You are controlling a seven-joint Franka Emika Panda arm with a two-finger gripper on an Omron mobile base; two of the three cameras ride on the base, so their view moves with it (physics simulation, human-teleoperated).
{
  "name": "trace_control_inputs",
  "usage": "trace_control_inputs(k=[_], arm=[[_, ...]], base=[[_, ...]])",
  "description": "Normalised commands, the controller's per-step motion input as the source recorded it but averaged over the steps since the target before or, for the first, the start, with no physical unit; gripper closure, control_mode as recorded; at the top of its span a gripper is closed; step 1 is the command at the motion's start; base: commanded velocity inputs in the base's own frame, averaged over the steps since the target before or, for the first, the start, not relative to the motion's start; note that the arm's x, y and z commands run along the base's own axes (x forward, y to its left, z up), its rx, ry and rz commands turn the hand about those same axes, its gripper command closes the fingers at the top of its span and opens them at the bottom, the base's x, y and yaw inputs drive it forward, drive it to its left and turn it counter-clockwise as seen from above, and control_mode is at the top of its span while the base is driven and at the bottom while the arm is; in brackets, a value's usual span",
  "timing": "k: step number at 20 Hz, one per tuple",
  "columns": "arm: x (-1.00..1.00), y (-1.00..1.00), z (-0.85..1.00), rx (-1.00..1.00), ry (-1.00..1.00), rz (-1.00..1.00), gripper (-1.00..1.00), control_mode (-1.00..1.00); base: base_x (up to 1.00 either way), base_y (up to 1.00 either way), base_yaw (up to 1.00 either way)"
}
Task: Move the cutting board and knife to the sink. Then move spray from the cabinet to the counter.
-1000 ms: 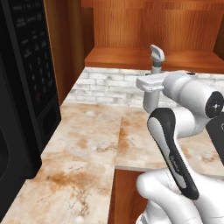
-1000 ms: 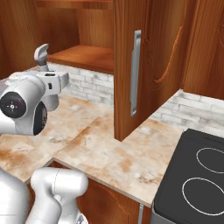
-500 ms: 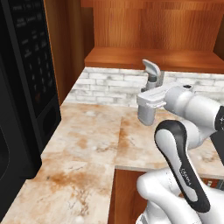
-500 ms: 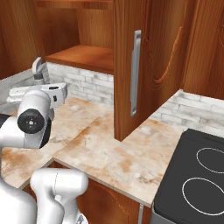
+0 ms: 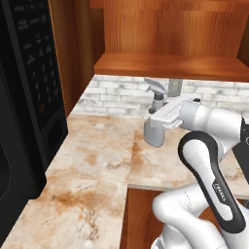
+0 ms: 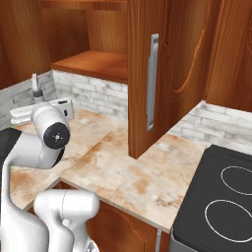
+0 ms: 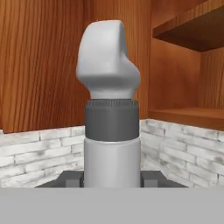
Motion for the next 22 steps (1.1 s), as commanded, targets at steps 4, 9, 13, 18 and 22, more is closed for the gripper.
trace_control_inputs(k=[4,9,13,18,22], arm=[[0.00,0.39,-0.38,0.00,0.00,0.17,1.00,-1.00],[0.00,0.37,-0.23,0.00,0.01,0.17,1.00,-1.00],[0.00,0.27,-0.26,0.00,0.08,0.20,1.00,-1.00],[0.00,0.32,-0.34,0.00,0.07,0.19,1.00,-1.00],[0.00,0.32,-0.28,0.01,0.02,0.17,1.00,-1.00]], base=[[0.00,0.00,0.00],[0.00,0.00,0.00],[0.00,0.00,0.00],[0.00,0.00,0.00],[0.00,0.00,0.00]])
